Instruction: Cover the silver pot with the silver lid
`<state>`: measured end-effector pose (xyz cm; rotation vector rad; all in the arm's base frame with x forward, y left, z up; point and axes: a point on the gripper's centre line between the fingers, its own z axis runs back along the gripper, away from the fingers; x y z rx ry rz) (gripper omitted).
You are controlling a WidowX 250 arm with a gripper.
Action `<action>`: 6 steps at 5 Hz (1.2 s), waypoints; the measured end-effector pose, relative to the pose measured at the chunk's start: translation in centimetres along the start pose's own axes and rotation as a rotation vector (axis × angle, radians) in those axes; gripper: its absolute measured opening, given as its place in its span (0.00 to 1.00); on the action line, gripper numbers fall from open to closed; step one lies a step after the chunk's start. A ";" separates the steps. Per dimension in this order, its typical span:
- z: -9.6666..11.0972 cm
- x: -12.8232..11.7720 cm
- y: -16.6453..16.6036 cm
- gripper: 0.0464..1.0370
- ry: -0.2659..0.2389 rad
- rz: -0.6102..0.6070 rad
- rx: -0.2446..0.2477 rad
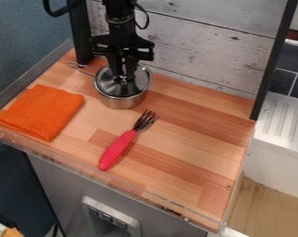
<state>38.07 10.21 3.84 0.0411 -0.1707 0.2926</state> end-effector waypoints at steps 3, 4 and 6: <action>-0.6 1.1 0.6 0.31 0.005 0.024 0.025; -0.7 0.6 0.1 0.61 0.020 0.000 0.022; 4.0 1.2 -0.6 0.97 0.018 -0.038 -0.001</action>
